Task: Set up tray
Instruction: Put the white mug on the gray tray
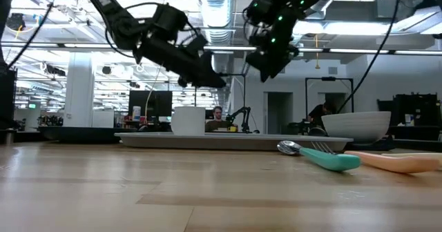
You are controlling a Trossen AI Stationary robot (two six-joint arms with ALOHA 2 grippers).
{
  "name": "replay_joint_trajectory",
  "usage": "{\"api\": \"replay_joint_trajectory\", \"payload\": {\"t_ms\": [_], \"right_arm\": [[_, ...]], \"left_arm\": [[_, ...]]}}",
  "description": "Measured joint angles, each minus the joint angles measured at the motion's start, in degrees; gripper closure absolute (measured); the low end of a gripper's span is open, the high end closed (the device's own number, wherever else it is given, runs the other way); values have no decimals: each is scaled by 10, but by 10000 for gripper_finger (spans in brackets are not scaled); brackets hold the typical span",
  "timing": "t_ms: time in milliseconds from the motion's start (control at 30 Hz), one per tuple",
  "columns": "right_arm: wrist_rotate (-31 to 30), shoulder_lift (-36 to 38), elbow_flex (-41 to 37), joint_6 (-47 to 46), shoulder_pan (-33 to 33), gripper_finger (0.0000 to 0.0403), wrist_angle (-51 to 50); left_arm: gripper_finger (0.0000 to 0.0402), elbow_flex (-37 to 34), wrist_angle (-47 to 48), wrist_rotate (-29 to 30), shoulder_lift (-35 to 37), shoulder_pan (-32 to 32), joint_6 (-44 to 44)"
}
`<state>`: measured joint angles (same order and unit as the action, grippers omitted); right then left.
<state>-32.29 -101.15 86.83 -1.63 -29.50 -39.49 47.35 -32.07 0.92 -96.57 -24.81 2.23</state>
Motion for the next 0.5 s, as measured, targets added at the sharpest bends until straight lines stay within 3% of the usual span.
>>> {"api": "replay_joint_trajectory", "payload": {"t_ms": [167,500], "right_arm": [[0,34,0,-8,-14,202,-29],[-1,34,0,-9,-9,202,-37]], "left_arm": [[310,0,-2,67,-30,11,-10],[310,1,-18,90,-76,8,-79]]}}
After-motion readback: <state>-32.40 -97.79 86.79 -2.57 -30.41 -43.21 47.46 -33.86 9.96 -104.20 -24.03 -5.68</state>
